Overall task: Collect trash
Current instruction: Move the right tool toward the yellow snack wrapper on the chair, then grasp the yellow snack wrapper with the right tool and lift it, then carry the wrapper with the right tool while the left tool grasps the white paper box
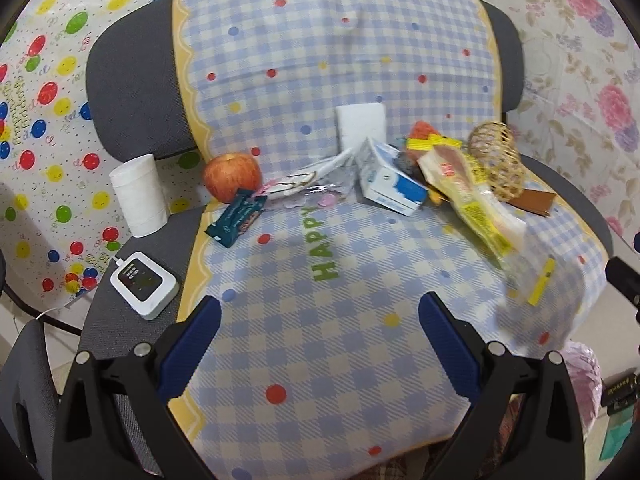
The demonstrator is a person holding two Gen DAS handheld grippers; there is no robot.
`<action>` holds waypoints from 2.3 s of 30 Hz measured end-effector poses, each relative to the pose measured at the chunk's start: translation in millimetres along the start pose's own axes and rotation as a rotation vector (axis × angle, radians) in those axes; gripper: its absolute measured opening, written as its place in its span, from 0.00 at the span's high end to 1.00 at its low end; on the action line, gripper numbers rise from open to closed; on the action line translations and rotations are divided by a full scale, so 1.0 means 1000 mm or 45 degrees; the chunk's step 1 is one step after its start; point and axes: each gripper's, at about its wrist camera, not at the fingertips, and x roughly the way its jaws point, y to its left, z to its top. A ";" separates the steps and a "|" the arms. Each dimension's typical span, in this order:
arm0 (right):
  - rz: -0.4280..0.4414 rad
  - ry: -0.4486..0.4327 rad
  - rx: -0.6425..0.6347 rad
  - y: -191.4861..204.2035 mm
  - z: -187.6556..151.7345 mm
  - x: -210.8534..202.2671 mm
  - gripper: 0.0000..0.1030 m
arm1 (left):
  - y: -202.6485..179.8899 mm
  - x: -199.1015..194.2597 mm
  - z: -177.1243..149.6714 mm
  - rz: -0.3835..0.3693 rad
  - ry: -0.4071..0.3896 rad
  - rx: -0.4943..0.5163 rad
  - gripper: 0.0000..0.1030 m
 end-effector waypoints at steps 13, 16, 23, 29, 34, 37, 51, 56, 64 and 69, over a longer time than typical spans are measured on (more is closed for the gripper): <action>0.072 -0.016 -0.132 0.050 0.016 0.066 0.12 | 0.021 0.031 0.002 0.024 0.005 -0.028 0.07; 0.072 0.029 -0.160 0.058 0.018 0.086 0.19 | 0.029 0.038 0.004 0.030 0.008 -0.046 0.07; 0.079 0.124 -0.193 0.067 0.011 0.118 0.35 | 0.048 0.043 0.004 0.027 -0.008 -0.084 0.07; 0.074 0.106 -0.211 0.070 0.011 0.119 0.77 | 0.060 0.052 0.000 0.074 0.038 -0.127 0.07; 0.119 0.039 -0.106 0.043 0.033 0.089 0.95 | 0.070 0.050 0.001 0.078 0.021 -0.130 0.07; 0.201 -0.006 -0.005 0.019 0.047 0.062 0.97 | 0.076 0.045 0.005 0.085 -0.018 -0.137 0.07; 0.222 -0.194 0.196 -0.038 0.071 0.005 0.97 | 0.005 0.052 0.038 -0.174 -0.062 0.024 0.30; 0.132 -0.173 0.213 -0.057 0.054 0.009 0.97 | -0.055 0.065 0.039 -0.328 0.000 0.094 0.40; 0.072 -0.133 0.228 -0.083 0.026 0.014 0.97 | -0.118 0.100 0.047 -0.436 0.138 0.063 0.40; 0.089 -0.116 0.245 -0.094 0.016 0.020 0.97 | -0.135 0.116 0.055 -0.417 0.173 0.040 0.47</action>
